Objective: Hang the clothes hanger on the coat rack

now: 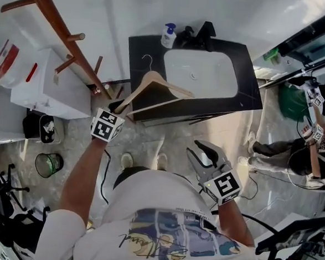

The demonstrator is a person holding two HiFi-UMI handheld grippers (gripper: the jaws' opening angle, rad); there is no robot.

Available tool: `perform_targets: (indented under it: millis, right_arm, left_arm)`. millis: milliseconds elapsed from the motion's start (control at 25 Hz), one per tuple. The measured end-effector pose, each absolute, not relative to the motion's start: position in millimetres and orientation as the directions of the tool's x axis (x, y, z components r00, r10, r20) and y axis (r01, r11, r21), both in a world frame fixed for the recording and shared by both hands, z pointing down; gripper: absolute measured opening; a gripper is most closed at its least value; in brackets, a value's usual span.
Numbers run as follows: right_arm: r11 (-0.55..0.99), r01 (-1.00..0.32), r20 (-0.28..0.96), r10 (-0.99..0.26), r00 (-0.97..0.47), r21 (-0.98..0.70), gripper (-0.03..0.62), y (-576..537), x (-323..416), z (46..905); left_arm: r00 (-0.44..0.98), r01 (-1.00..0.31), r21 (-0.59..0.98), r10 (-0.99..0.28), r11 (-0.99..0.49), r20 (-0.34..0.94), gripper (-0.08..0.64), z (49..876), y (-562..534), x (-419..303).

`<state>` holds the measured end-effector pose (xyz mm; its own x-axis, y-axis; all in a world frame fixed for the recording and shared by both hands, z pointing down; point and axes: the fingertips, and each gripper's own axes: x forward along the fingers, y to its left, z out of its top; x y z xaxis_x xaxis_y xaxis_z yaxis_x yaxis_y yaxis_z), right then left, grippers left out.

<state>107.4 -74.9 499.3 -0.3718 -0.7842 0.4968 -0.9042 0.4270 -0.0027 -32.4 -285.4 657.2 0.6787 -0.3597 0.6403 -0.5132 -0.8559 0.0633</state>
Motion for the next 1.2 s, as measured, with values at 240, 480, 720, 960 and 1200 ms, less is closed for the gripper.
perform_targets:
  millis: [240,480,720,960,1200]
  right_arm:
    - [0.475,-0.880,0.493,-0.763,-0.417,-0.011,0.123,-80.0,113.9,500.9]
    - [0.523,-0.852,0.479,-0.746,-0.463,-0.009,0.123,-90.1,110.4,497.9]
    - [0.547,-0.837,0.481,-0.733,-0.482,-0.006,0.123,-93.3,118.3,499.4]
    - [0.594,-0.804,0.449,-0.719,-0.531,-0.001,0.123,-104.3,110.8,497.0]
    - [0.636,-0.771,0.435,-0.690,-0.579,-0.016,0.123,-107.2,98.5,493.8]
  left_arm:
    - [0.695,-0.544,0.024,-0.435,-0.839,0.572,0.091,615.8,-288.3,-28.7]
    - [0.725,-0.561,0.024,-0.476,-0.828,0.498,0.084,582.1,-285.9,-23.3]
    - [0.743,-0.561,-0.020,-0.514,-0.828,0.429,0.051,542.3,-286.4,-18.7]
    - [0.757,-0.574,-0.030,-0.544,-0.818,0.361,0.051,502.0,-281.6,-28.4]
    - [0.778,-0.580,-0.034,-0.566,-0.814,0.270,0.051,433.4,-269.6,-44.8]
